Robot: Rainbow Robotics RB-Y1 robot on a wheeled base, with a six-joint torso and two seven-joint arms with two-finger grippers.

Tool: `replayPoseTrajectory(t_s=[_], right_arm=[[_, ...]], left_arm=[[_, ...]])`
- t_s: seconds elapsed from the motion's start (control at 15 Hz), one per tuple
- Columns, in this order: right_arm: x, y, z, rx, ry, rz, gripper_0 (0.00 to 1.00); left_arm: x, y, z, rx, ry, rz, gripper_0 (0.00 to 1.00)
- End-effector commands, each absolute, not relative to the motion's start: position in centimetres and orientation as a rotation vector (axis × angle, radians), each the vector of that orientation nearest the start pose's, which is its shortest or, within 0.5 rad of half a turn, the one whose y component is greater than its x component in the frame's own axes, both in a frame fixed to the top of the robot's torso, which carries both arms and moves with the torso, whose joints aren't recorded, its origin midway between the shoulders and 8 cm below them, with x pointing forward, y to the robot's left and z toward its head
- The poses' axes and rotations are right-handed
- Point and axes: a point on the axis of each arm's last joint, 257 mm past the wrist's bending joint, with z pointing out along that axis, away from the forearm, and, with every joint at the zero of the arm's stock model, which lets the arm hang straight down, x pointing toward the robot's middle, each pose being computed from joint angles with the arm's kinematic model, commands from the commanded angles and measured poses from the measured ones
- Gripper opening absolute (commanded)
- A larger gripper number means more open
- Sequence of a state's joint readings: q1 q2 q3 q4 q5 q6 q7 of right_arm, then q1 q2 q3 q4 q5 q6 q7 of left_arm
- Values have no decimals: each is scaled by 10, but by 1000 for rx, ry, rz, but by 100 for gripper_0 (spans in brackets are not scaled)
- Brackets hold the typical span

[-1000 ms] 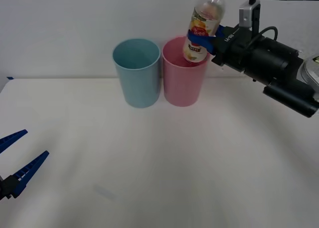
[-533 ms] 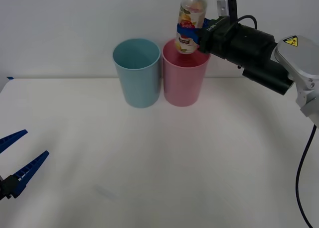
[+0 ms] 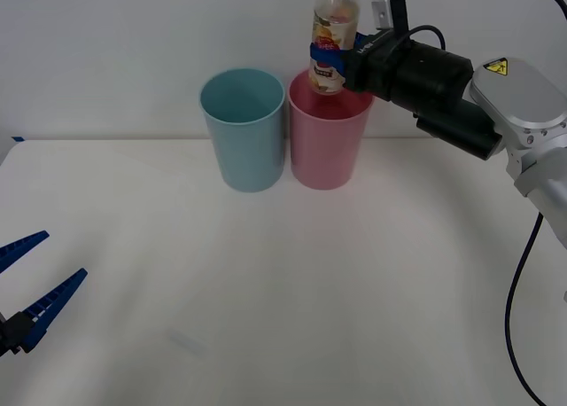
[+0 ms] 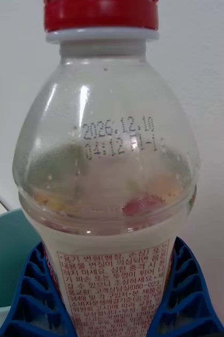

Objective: Grasp the object on the table and drop it into the matching bin: aluminum can to the light blue bin, PET bottle to the pink bin.

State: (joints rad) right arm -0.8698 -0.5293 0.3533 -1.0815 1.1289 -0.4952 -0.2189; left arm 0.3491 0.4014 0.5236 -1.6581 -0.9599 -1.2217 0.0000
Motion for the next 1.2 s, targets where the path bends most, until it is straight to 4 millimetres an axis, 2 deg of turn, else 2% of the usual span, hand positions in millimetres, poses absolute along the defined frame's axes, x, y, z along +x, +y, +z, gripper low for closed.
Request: replayPoseTrajectory(t_s=[0.07, 0.13, 0.2, 0.27, 0.6, 0.8, 1.07, 1.2], right_arm=[[658, -68, -10, -700, 1383, 508, 13], [658, -68, -9, -702, 1381, 505, 30], [659, -71, -9, -709, 1379, 485, 83], [660, -74, -9, -711, 1379, 475, 100], [660, -77, -8, -718, 1376, 466, 100], [650, -79, -7, -732, 1368, 505, 100], [625, -91, -6, -749, 1340, 521, 100], [606, -97, -8, -760, 1330, 541, 100]], left_arm=[[342, 330, -169, 465, 1441, -567, 100], [342, 330, -169, 465, 1441, -567, 100], [342, 330, -169, 465, 1441, -567, 100], [342, 330, -169, 465, 1441, -567, 100], [342, 330, -169, 465, 1441, -567, 100], [342, 330, -169, 465, 1441, -567, 100], [342, 330, -169, 465, 1441, -567, 100], [342, 330, -169, 465, 1441, -567, 100]])
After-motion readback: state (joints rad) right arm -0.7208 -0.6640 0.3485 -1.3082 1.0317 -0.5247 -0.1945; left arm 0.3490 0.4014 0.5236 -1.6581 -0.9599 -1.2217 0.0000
